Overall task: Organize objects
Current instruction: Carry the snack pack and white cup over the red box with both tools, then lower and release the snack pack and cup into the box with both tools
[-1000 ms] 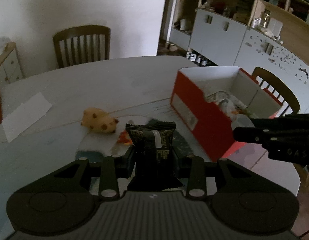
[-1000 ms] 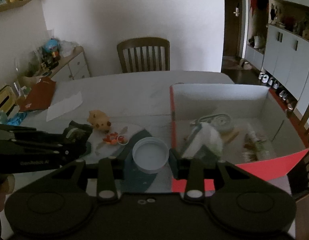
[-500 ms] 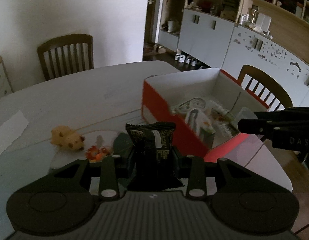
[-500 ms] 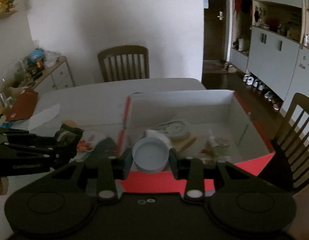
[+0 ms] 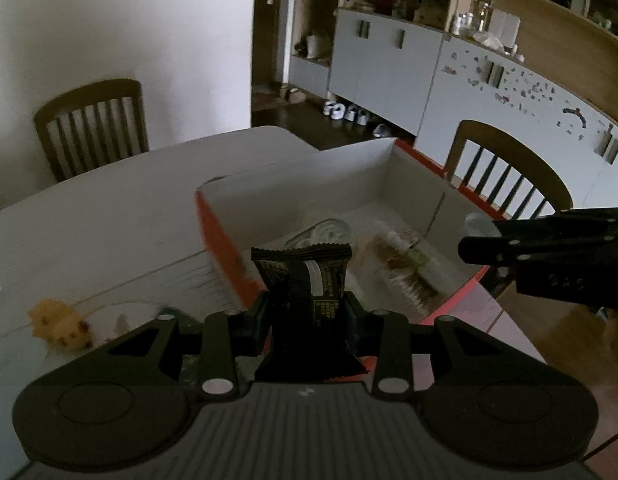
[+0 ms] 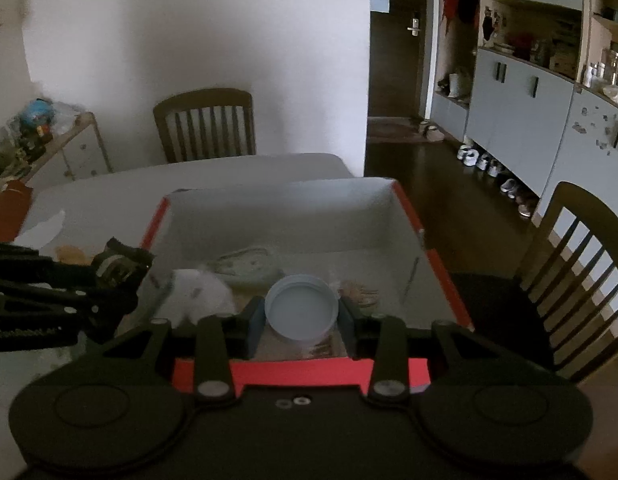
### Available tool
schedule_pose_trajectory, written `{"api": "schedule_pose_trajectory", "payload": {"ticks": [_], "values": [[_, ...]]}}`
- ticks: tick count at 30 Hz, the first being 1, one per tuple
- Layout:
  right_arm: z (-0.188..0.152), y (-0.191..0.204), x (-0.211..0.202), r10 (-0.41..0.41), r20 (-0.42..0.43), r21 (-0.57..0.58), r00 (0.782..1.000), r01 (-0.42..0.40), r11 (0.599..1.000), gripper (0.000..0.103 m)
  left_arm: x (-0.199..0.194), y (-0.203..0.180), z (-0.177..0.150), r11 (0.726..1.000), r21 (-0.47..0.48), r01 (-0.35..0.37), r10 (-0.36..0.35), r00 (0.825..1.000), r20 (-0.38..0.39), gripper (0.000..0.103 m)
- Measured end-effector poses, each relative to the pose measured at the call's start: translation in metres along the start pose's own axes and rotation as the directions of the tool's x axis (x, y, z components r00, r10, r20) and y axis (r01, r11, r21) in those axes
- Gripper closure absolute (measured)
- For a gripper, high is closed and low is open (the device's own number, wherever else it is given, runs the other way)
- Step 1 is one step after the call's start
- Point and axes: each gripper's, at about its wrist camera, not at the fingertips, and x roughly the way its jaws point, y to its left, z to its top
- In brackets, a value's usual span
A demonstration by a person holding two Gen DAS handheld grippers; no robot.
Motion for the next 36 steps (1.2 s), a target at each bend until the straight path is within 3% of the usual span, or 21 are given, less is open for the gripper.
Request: {"api": "schedule_pose_trajectory", "payload": {"ticks": [8,16,28,36], "values": [[-0.002,-0.023,0.024,-0.023,-0.023,-0.034,0.999,0.022,0.999,0.065,0.034,-0.03,0.029,0.998,0.056,0.01,-0.009,1.0,-0.012,0.067],[0.002,-0.031,0.05,0.003,-0.055,-0.058,0.998,-0.006,0.998,0.065,0.076,-0.04,0.053,0.998,0.066,0.023,-0.019,0.998,-0.055,0.067],[-0.005,-0.047,0.083,0.008,-0.15,-0.07,0.989,-0.018,0.997,0.065,0.115,-0.056,0.035,0.99,0.112,0.091,-0.07,0.982,-0.177,0.067],[-0.008,-0.049,0.089,0.022,-0.172,-0.081,0.985,-0.036,0.996,0.064,0.121,-0.057,0.029,0.984,0.137,0.114,-0.084,0.975,-0.208,0.067]]}}
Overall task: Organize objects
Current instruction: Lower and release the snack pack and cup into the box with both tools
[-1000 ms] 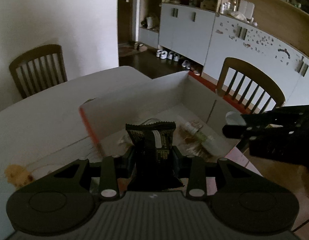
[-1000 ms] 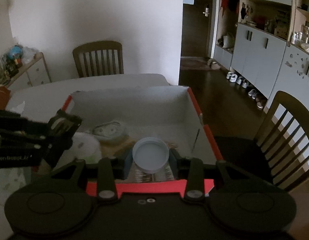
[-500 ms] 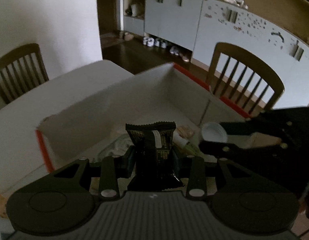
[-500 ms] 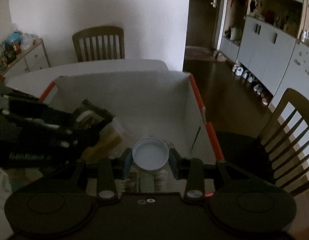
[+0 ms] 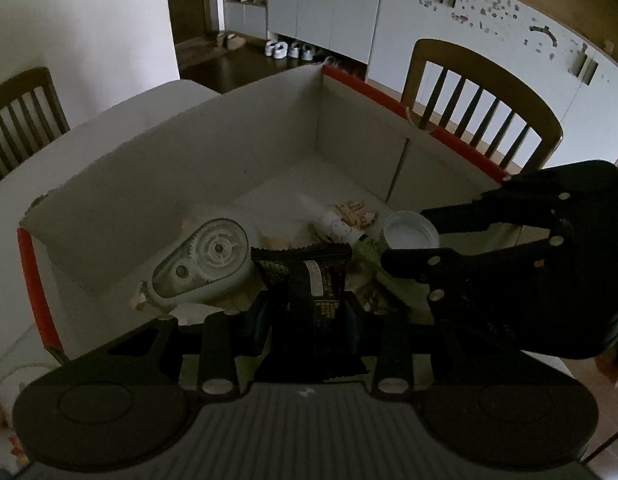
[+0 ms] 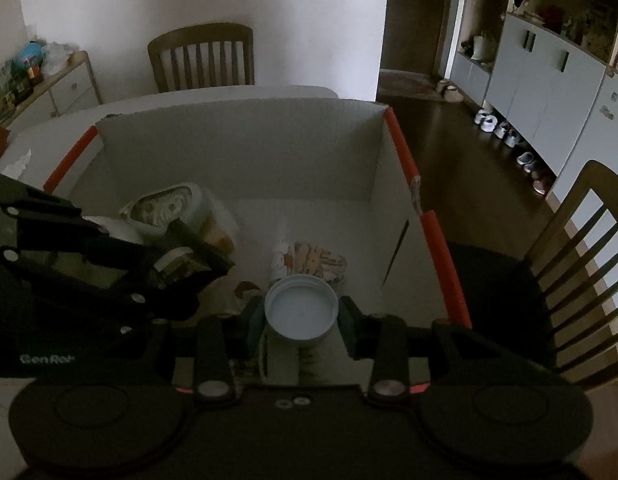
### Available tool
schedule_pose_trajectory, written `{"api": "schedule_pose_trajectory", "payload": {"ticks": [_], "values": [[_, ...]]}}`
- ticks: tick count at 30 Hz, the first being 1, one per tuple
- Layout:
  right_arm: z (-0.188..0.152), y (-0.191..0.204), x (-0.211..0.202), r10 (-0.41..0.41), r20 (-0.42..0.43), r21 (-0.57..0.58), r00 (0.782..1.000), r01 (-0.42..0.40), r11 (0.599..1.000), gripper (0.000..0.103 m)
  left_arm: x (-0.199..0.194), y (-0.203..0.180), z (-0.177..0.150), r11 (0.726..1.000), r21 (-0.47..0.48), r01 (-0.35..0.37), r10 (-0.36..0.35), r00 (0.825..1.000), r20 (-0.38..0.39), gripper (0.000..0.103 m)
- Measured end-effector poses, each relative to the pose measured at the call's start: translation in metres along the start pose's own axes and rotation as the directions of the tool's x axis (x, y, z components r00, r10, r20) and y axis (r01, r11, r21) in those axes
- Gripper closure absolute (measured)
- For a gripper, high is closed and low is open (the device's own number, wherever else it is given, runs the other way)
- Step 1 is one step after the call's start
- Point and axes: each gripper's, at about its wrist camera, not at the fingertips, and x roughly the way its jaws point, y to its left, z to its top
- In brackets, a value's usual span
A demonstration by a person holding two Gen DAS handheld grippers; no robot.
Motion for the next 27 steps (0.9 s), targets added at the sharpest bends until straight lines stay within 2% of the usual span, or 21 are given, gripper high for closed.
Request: {"api": "schedule_pose_trajectory", "payload": {"ticks": [2,7,14,18,21,27], "values": [[0.0,0.0,0.001,0.0,-0.002,-0.002,1.0,0.0,1.0,0.063,0.001,0.003,-0.001,1.0,-0.016,0.012,-0.013,1.0,-0.01,0.067],[0.002,-0.001,0.0,0.001,-0.006,0.003,1.0,-0.001,1.0,0.061,-0.002,0.007,-0.001,0.999,-0.035,0.011,-0.011,1.0,-0.006,0.057],[0.003,-0.004,-0.009,0.01,0.009,0.024,1.0,-0.01,1.0,0.052,-0.016,0.007,-0.005,0.998,-0.06,0.012,-0.01,0.999,0.039,0.039],[0.002,-0.005,-0.02,0.026,0.019,0.037,0.999,-0.026,0.999,0.05,-0.027,0.007,-0.007,0.998,-0.068,0.005,-0.001,0.998,0.066,0.038],[0.003,-0.004,-0.029,0.033,0.033,0.04,0.999,-0.034,0.999,0.041,-0.037,0.009,-0.009,0.997,-0.077,0.005,0.002,0.996,0.092,0.038],[0.004,0.005,-0.05,0.053,0.073,0.043,0.996,-0.056,0.998,0.039,-0.06,0.011,-0.014,0.996,-0.088,-0.003,0.016,0.99,0.142,0.038]]}}
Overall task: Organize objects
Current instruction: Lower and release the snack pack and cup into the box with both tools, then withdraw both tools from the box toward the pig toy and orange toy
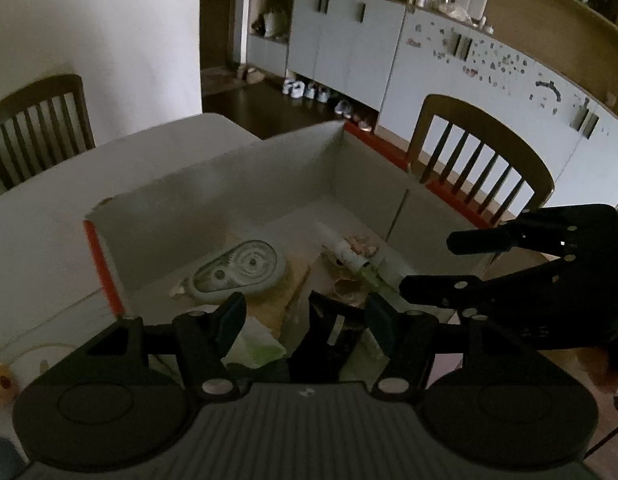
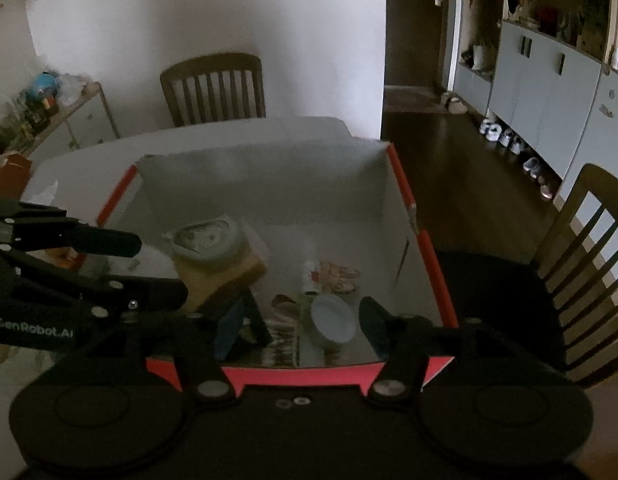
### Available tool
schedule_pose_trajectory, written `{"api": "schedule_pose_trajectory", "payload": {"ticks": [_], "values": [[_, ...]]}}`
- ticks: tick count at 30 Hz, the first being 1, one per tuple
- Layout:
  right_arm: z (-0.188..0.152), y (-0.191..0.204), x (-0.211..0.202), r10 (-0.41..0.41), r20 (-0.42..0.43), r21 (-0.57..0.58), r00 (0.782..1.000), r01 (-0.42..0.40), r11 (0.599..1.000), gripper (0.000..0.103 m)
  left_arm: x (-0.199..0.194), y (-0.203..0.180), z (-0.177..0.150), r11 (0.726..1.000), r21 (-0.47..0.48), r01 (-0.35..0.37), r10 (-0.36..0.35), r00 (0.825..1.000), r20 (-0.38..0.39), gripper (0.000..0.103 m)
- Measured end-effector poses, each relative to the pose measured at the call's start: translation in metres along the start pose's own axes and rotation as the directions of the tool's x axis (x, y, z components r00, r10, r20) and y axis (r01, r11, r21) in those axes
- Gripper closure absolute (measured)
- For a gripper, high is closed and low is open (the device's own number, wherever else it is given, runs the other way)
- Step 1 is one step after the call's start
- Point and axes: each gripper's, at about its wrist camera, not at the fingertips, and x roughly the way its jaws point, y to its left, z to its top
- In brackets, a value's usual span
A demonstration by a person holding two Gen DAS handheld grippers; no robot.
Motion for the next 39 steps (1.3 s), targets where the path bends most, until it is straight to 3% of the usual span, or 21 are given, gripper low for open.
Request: {"api": "schedule_pose_trajectory", "payload": {"ticks": [13,16,19,25,30,36,39], "values": [[0.0,0.035,-0.036,0.015,0.062,0.006,0.998,-0.015,1.0,0.028,-0.055,0.015,-0.014,1.0,0.007,-0.018,0.017,0.996,0.085,0.038],[0.0,0.046,-0.039,0.015,0.065,0.003,0.998,-0.015,1.0,0.026,-0.065,0.022,-0.02,1.0,0.003,-0.015,0.014,0.995,0.094,0.028],[-0.001,0.06,-0.042,0.016,0.068,0.002,0.998,-0.016,1.0,0.024,-0.076,0.03,-0.027,1.0,-0.004,-0.012,0.012,0.994,0.106,0.027],[-0.002,0.087,-0.047,0.033,0.083,0.004,0.996,-0.033,0.999,0.015,-0.096,0.053,-0.039,0.999,-0.026,-0.018,0.021,0.993,0.117,0.027],[-0.002,0.114,-0.047,0.046,0.094,0.007,0.994,-0.047,0.999,0.004,-0.111,0.078,-0.053,0.998,-0.056,-0.018,0.025,0.992,0.122,0.021],[-0.002,0.145,-0.039,0.056,0.09,0.012,0.994,-0.057,0.998,0.002,-0.121,0.111,-0.068,0.995,-0.098,-0.033,0.044,0.993,0.106,0.021],[-0.003,0.16,-0.034,0.061,0.078,0.011,0.995,-0.062,0.998,0.002,-0.125,0.126,-0.077,0.992,-0.121,-0.042,0.055,0.993,0.103,0.015]]}}
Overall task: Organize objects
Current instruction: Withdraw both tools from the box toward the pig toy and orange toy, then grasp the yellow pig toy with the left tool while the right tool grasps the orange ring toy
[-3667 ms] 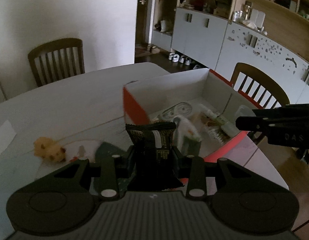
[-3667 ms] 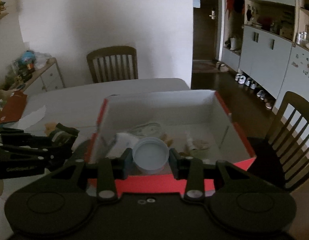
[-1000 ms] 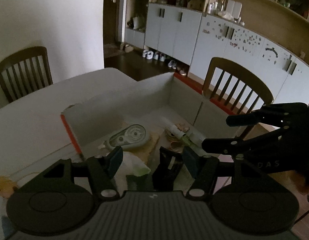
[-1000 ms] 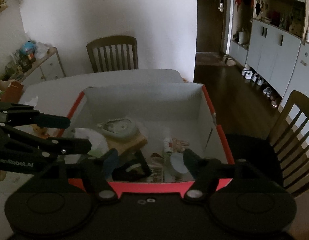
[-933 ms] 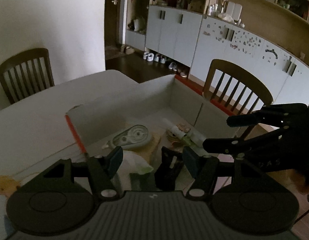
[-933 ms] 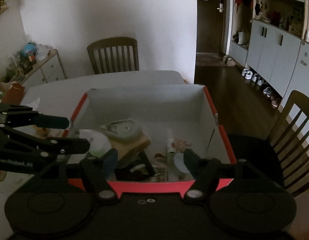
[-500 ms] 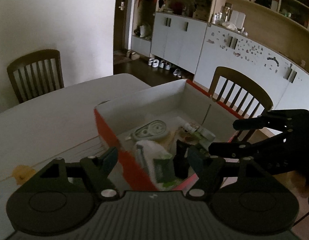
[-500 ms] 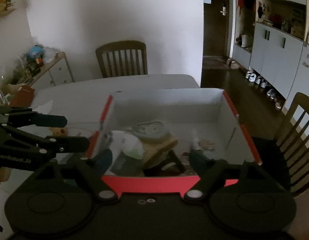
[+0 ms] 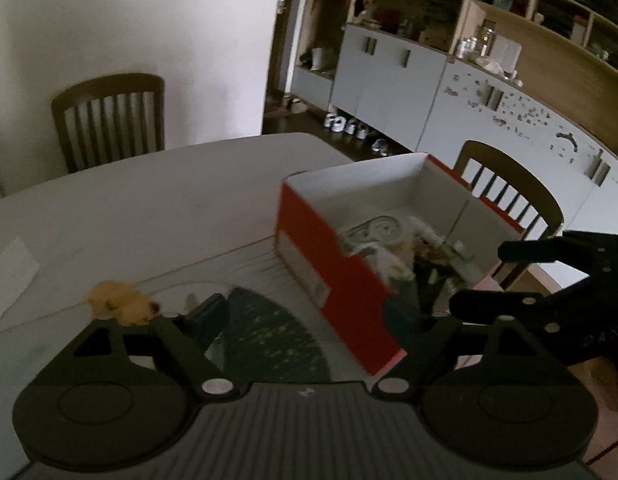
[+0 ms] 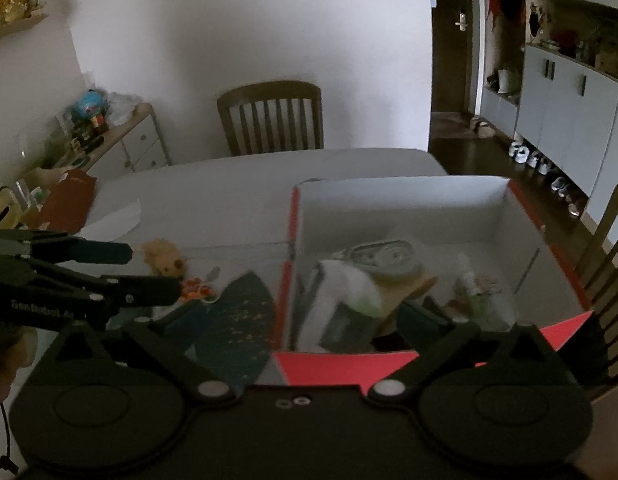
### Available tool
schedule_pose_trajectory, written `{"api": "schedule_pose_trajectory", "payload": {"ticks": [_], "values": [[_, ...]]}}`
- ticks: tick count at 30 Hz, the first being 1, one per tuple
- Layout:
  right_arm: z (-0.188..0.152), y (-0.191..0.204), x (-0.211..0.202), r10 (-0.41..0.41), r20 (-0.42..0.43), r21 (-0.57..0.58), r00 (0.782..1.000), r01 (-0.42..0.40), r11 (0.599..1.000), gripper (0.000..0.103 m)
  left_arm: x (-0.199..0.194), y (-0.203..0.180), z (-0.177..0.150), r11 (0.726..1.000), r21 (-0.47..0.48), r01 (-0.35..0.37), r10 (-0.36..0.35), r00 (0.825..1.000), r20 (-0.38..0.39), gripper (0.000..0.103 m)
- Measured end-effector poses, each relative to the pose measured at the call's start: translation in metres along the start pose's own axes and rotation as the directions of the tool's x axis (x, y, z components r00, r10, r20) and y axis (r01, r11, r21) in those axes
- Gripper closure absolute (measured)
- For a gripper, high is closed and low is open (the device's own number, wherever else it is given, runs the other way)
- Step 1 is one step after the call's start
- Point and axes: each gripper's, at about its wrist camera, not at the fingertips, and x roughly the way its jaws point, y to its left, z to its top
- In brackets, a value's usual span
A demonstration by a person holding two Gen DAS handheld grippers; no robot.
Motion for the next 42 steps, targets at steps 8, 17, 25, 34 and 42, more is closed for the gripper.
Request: {"api": "schedule_pose_trajectory", "payload": {"ticks": [8,17,25,34,42], "values": [[-0.001,0.04,0.017,0.015,-0.024,-0.025,1.0,-0.016,1.0,0.002,-0.007,0.043,-0.013,0.998,-0.048,-0.037,0.037,0.999,0.003,0.0],[-0.002,0.076,0.043,0.024,-0.065,-0.06,0.998,-0.028,0.998,0.002,-0.004,0.084,-0.024,0.997,-0.079,-0.016,0.016,1.0,0.002,0.0],[-0.003,0.096,0.072,0.027,-0.104,-0.107,0.994,-0.038,0.993,0.002,0.015,0.103,-0.033,0.999,-0.027,-0.044,0.043,0.998,-0.041,0.0],[-0.003,0.111,0.112,0.025,-0.155,-0.164,0.988,-0.05,0.985,0.002,0.047,0.133,-0.029,0.994,-0.025,-0.107,0.105,0.993,-0.054,0.0],[0.0,0.12,0.149,0.029,-0.18,-0.196,0.983,-0.064,0.978,0.005,0.079,0.153,-0.021,0.994,-0.023,-0.108,0.106,0.992,-0.063,0.0]]}}
